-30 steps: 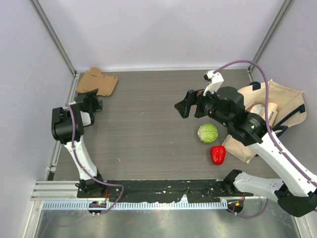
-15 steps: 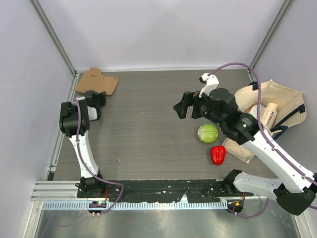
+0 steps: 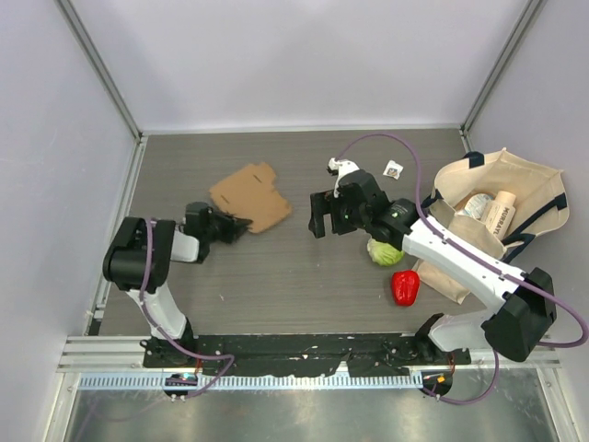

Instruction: Fold the paper box

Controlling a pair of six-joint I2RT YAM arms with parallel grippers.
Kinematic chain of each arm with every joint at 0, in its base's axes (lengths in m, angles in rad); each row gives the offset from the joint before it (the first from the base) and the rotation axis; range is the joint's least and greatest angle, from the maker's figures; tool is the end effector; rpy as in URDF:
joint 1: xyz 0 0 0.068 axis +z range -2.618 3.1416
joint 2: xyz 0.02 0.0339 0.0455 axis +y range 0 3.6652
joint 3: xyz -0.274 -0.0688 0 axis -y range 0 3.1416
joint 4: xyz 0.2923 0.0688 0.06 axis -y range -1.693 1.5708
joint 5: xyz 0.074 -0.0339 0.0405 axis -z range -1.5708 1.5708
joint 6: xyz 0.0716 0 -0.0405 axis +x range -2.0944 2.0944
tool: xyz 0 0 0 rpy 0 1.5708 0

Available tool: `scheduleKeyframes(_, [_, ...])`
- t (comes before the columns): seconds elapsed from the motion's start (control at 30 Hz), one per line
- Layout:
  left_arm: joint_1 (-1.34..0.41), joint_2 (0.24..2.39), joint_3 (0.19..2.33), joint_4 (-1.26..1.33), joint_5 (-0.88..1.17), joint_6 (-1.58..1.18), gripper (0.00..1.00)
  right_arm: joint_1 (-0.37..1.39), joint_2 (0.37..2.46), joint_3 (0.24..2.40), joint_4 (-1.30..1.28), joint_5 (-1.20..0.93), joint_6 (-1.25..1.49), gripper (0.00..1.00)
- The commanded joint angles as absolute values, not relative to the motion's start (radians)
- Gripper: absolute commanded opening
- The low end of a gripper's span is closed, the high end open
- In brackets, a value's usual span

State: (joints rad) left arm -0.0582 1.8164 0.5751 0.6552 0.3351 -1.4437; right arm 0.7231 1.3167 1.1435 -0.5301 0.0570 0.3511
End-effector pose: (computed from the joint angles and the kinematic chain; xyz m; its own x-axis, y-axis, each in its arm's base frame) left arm 0.3540 -0.0442 0.0438 -0.3958 -0.9153 0.0748 -0.5061 0.1494 -0.8494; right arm 0.2729 0.2354 0.2933 -0.6713 -0.1345 -0.7289 -0.4230 0.8771 0.2277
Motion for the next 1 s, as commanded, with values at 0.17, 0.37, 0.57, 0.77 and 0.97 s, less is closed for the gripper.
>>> scheduleKeyframes(0.17, [-0.169, 1.510, 0.528, 0.063, 0.477, -1.068, 0.08, 0.727, 1.259, 1.083, -0.480, 0.046, 0.296, 0.95])
scheduleKeyframes(0.37, [-0.169, 1.236, 0.567, -0.239, 0.434, -0.951, 0.67, 0.729, 1.235, 1.025, -0.448, 0.035, 0.304, 0.95])
scheduleKeyframes(0.57, [-0.143, 1.086, 0.698, -0.497, 0.060, -0.903, 0.66, 0.729, 1.239, 1.012, -0.419, 0.017, 0.310, 0.95])
scheduleKeyframes(0.77, [-0.084, 1.320, 0.868, -0.457, 0.060, -0.816, 0.64, 0.729, 1.247, 1.034, -0.402, -0.025, 0.318, 0.95])
scheduleKeyframes(0.97, [-0.086, 1.555, 0.971, -0.348, 0.115, -0.744, 0.63, 0.727, 1.241, 1.022, -0.396, -0.020, 0.310, 0.95])
